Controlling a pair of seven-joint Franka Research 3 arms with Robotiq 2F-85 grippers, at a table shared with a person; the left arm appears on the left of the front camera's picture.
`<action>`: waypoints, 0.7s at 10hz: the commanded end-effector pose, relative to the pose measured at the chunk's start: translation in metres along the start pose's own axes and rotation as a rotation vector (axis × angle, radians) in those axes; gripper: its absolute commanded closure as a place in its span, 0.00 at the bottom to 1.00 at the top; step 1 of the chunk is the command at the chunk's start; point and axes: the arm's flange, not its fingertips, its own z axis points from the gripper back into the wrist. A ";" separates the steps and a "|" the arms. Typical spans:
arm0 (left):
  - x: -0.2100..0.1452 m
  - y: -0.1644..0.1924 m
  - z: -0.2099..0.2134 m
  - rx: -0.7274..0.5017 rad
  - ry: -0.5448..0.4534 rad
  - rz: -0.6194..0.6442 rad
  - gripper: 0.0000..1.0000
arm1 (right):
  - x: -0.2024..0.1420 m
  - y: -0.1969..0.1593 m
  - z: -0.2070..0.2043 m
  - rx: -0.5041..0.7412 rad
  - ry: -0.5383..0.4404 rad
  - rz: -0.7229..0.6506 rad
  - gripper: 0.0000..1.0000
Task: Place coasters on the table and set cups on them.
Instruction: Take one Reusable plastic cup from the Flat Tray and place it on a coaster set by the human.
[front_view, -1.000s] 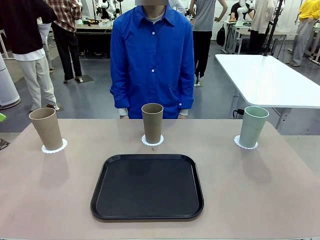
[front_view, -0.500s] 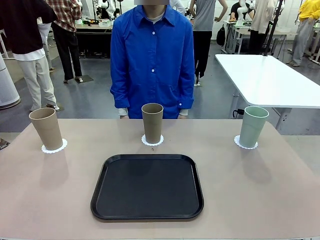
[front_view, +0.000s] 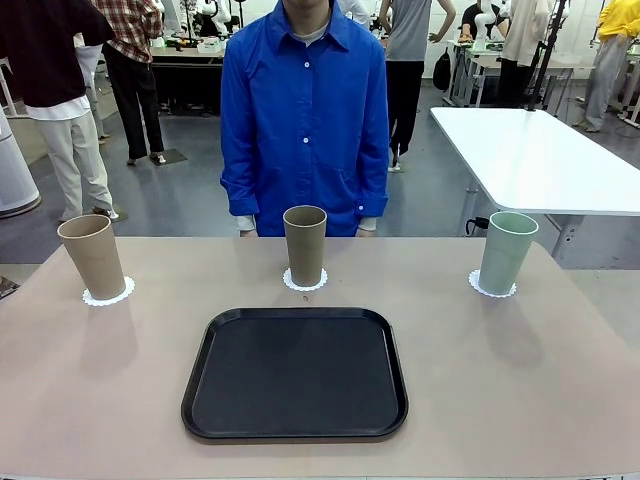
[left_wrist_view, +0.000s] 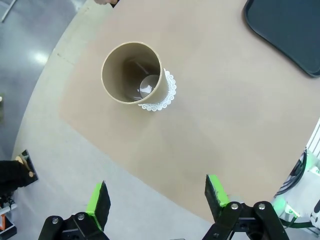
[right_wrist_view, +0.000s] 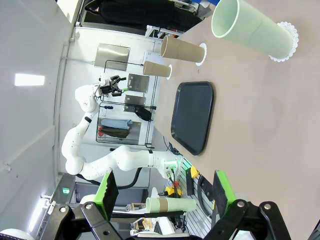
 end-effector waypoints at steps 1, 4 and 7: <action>0.003 0.003 0.001 0.014 0.013 -0.003 0.00 | 0.000 0.001 0.000 0.008 -0.001 0.004 0.00; 0.003 0.003 0.001 0.014 0.013 -0.003 0.00 | 0.000 0.001 0.000 0.008 -0.001 0.004 0.00; 0.010 -0.022 0.023 -0.049 -0.013 0.609 0.00 | 0.000 0.001 0.000 0.008 -0.001 0.004 0.00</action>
